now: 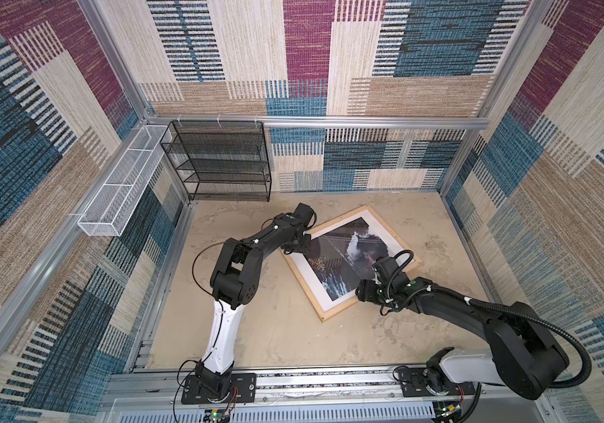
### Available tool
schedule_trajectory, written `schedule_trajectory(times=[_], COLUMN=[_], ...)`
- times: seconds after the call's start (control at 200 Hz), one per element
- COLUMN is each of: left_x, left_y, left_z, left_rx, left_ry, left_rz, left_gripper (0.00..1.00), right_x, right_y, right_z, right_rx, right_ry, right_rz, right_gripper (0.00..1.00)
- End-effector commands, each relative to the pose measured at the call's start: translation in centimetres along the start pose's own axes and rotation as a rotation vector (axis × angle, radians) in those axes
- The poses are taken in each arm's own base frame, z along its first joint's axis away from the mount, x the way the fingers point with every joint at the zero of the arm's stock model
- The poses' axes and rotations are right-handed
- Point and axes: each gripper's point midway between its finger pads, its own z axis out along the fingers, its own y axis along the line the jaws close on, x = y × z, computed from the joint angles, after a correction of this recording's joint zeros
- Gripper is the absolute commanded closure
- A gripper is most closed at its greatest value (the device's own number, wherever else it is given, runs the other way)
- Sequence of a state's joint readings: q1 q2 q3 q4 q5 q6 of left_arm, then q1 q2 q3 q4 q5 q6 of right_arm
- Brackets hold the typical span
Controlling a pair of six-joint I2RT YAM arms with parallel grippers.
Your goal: Put the photo into the frame
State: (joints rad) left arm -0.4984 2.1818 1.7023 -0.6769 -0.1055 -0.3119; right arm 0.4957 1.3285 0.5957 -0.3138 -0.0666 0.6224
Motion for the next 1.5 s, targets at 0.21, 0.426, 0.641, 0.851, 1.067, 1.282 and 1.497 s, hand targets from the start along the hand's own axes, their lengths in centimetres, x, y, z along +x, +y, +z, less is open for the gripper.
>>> schedule_trajectory(times=[0.21,0.426,0.641,0.851,1.067,1.282,1.497], left_x=[2.2,-1.5,-4.9,-7.1,-6.6,-5.3,-2.8], left_y=[-0.4,-0.3,2.1,3.2,3.4,3.3,2.9], left_z=[-4.8,-7.0,-3.6,-1.4,0.4,1.3,1.7], left_rx=[0.104,0.113,0.055,0.059,0.09,0.146,0.196], left_ry=[0.005,-0.145,-0.163,-0.19,-0.143,-0.105,-0.053], left_rz=[-0.008,-0.021,-0.054,-0.049,-0.046,-0.068,-0.09], left_gripper=[0.6,0.54,0.53,0.5,0.5,0.5,0.51], right_x=[-2.4,-2.8,-3.2,-3.5,-4.6,-6.1,-8.1], right_y=[-0.4,-1.0,-1.6,-2.5,-3.5,-3.9,-3.4], right_z=[-0.7,-0.7,-0.8,-0.8,-1.0,-1.0,-1.0], right_rx=[-0.03,-0.028,-0.053,-0.06,-0.071,-0.08,-0.109], right_ry=[-0.054,-0.059,-0.063,-0.064,-0.091,-0.123,-0.155], right_rz=[0.012,0.035,0.068,0.108,0.147,0.156,0.131], right_gripper=[0.17,0.16,0.1,0.09,0.08,0.08,0.08])
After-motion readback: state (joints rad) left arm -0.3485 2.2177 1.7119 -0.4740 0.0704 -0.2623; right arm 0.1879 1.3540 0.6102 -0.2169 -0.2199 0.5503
